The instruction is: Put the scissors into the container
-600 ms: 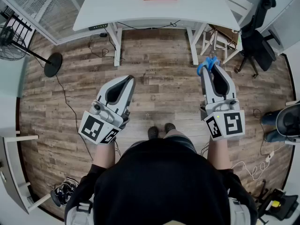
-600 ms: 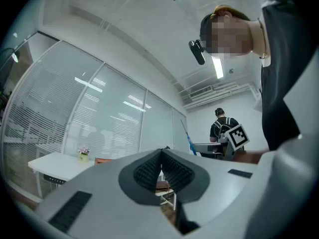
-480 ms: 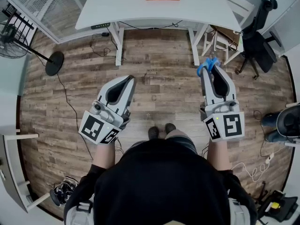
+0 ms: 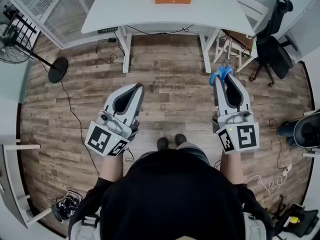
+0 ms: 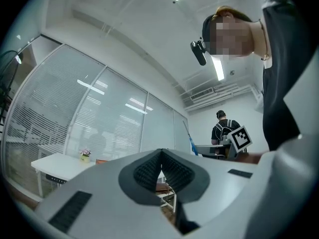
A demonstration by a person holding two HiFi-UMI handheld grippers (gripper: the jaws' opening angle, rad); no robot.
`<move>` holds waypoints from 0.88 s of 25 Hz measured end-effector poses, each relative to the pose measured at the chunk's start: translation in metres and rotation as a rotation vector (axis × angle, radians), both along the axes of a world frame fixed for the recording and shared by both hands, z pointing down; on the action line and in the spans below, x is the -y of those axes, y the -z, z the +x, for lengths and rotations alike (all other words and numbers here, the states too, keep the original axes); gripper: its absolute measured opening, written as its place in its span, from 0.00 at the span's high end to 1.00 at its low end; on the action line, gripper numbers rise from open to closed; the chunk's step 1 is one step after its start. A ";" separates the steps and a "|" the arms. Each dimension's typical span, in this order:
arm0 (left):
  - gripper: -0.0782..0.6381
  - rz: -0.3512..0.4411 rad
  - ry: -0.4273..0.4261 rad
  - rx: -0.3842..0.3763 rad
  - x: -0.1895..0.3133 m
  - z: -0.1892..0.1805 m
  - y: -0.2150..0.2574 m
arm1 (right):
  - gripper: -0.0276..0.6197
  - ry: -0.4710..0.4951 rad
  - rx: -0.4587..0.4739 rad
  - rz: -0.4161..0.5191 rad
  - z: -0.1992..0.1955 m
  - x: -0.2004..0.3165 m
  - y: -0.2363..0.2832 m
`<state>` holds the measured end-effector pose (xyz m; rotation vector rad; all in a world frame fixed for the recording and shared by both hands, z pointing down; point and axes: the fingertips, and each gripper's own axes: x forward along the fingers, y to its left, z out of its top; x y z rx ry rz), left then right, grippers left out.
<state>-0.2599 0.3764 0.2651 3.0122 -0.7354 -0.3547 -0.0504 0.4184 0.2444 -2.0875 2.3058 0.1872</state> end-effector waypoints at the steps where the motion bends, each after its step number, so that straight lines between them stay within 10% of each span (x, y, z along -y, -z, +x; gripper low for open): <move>1: 0.87 0.000 -0.001 -0.001 -0.001 -0.002 0.000 | 0.82 0.001 0.007 0.003 -0.002 0.000 0.001; 22: 0.87 -0.002 -0.057 -0.007 0.001 -0.014 -0.004 | 0.81 -0.046 0.045 -0.017 -0.014 -0.016 -0.004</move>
